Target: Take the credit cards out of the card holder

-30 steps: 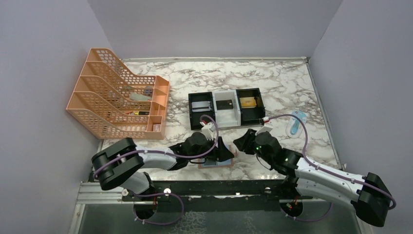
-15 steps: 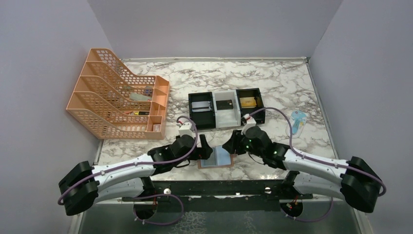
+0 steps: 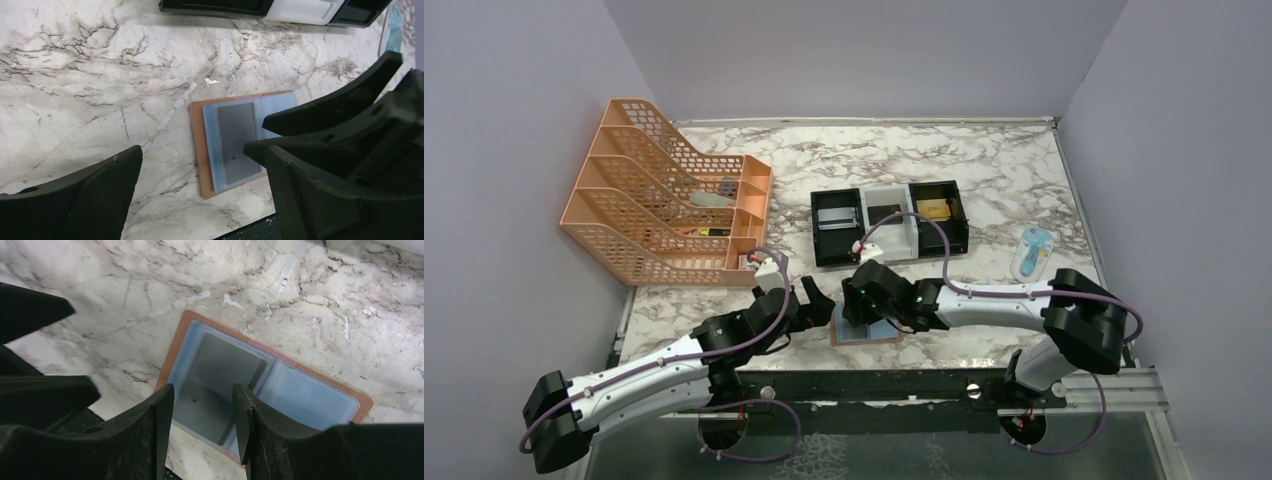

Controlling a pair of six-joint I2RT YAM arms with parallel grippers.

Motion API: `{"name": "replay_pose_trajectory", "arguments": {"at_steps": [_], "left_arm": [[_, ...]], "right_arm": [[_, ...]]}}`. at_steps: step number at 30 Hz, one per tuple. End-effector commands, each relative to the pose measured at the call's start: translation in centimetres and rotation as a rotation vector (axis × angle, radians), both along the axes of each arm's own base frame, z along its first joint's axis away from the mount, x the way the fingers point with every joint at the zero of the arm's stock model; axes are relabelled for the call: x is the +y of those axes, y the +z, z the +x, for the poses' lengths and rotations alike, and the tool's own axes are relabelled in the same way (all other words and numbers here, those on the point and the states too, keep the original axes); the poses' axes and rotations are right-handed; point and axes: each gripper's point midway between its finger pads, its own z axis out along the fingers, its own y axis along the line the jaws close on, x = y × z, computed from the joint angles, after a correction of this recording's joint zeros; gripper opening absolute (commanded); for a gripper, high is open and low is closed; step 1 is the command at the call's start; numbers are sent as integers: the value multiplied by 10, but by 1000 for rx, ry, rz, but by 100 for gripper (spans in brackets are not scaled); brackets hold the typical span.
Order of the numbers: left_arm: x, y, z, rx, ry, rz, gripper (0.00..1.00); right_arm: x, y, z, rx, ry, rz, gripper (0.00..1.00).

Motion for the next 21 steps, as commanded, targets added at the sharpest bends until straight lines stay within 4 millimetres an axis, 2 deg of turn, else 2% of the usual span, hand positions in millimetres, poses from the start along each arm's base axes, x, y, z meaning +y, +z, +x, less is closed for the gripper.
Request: {"name": "replay_pose_trajectory", "arguments": {"at_steps": [1, 9, 17, 21], "left_arm": [[17, -6, 1, -2, 59, 34, 96], [16, -6, 1, 0, 53, 31, 96], [12, -8, 1, 5, 44, 20, 96], [8, -9, 0, 13, 37, 4, 96]], "right_arm": [[-11, -18, 3, -18, -60, -156, 49], [-10, -32, 4, 1, -67, -254, 59], [-1, -32, 0, 22, -37, -231, 70], [5, -40, -4, 46, -5, -223, 71]]}}
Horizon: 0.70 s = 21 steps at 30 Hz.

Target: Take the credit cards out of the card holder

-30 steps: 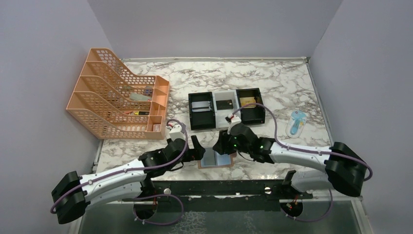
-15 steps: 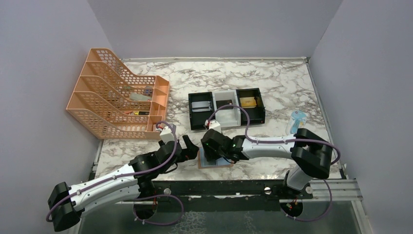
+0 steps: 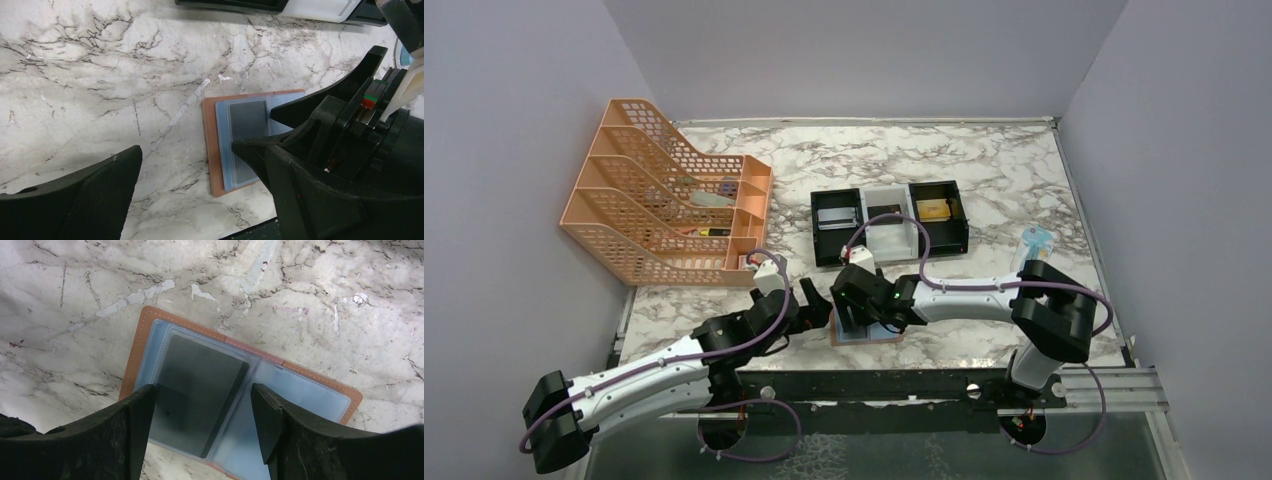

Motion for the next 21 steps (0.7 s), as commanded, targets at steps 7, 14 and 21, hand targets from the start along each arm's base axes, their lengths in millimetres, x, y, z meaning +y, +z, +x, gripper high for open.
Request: {"name": "replay_pose_trajectory", "arguments": {"at_steps": [7, 14, 21], "left_arm": [[-1, -5, 0, 12, 13, -15, 96], [0, -3, 1, 10, 17, -13, 96], [2, -2, 2, 4, 20, -1, 96]], "right_arm": [[-5, -14, 3, -6, -45, -59, 72], [-7, -6, 5, -20, -48, -80, 72], [12, 20, 7, -43, -13, 3, 72]]}}
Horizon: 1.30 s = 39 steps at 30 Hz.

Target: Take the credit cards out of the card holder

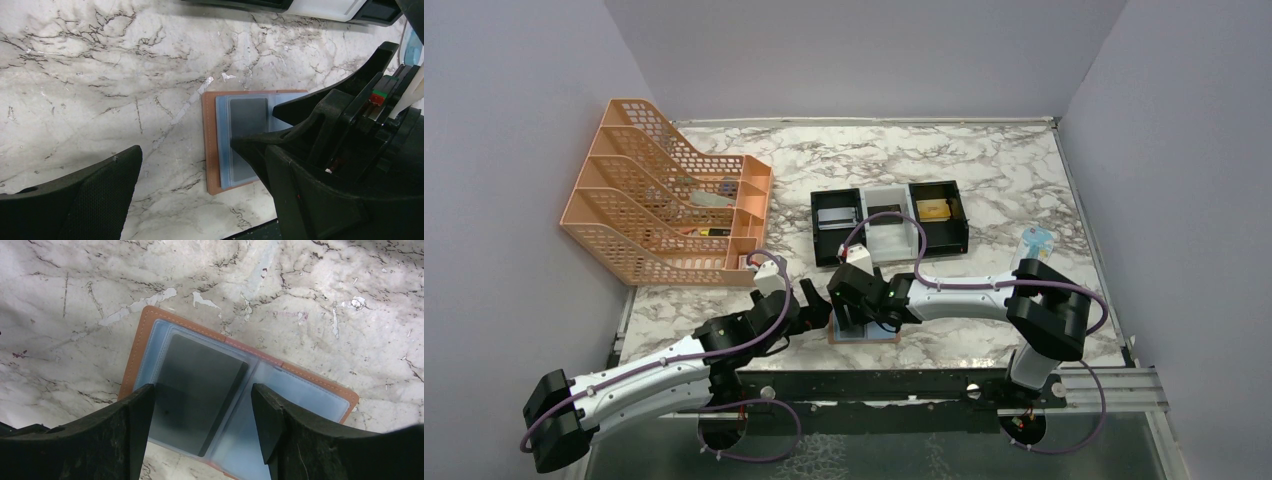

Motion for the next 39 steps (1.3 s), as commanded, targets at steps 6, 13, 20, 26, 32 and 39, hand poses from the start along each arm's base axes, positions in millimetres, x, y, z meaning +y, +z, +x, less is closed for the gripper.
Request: {"name": "replay_pose_trajectory", "arguments": {"at_steps": [6, 13, 20, 26, 32, 39], "left_arm": [[8, 4, 3, -6, 41, 10, 96], [11, 6, 4, -17, 61, -15, 96], [13, 2, 3, -4, 74, -8, 96], [16, 0, 3, 0, 86, -1, 96], [16, -1, 2, 6, 82, 5, 96], [7, 3, 1, -1, 32, 3, 96]], "right_arm": [[17, 21, 1, -23, 26, 63, 70], [12, 6, 3, -15, -26, 31, 67], [3, -14, 2, 1, -52, -16, 67], [-7, -19, 2, -5, -78, -41, 63], [-5, -16, -1, 2, -63, -11, 49], [6, -15, -8, 36, -29, 61, 40]]}}
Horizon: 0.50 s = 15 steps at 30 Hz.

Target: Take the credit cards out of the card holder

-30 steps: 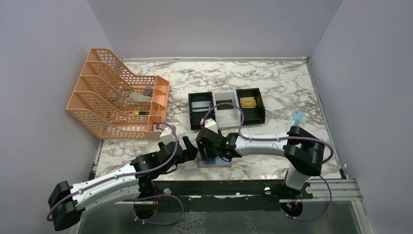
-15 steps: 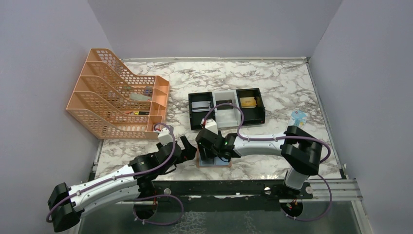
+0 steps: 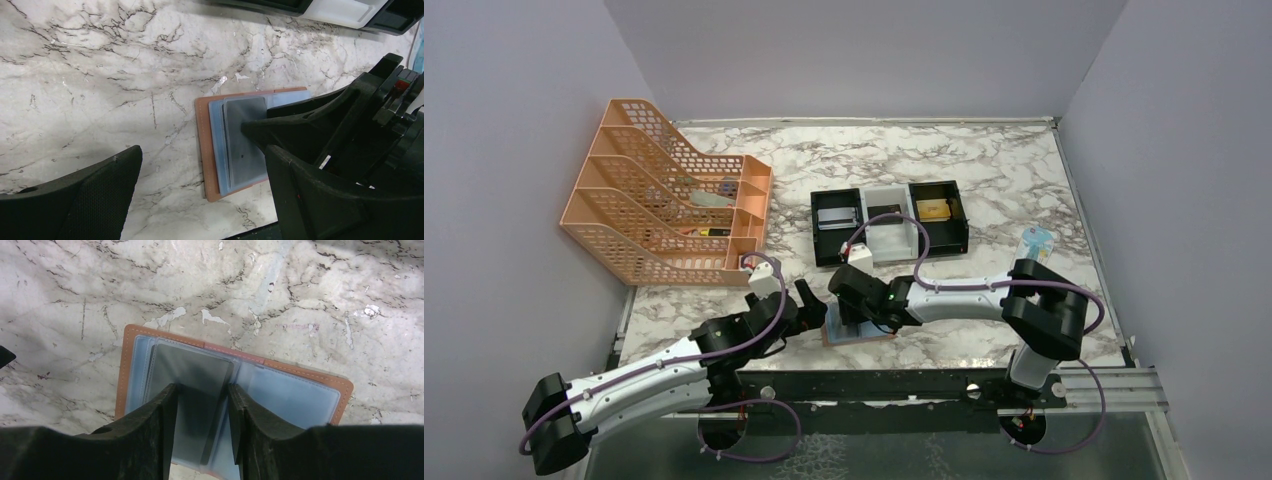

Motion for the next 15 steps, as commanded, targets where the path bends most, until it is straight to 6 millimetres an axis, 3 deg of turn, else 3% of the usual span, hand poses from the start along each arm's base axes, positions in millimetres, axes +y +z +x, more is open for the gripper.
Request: {"name": "replay_pose_trajectory", "arguments": {"at_steps": [1, 7, 15], "left_arm": [[-4, 6, 2, -20, -20, -4, 96], [-4, 4, 1, -14, -25, -5, 95], [-9, 4, -1, -12, -52, -11, 95]], "right_arm": [[-4, -13, -15, 51, 34, 3, 37], [-7, -13, -13, 44, 25, -1, 28], [-5, -6, -15, 52, 44, 55, 9]]}}
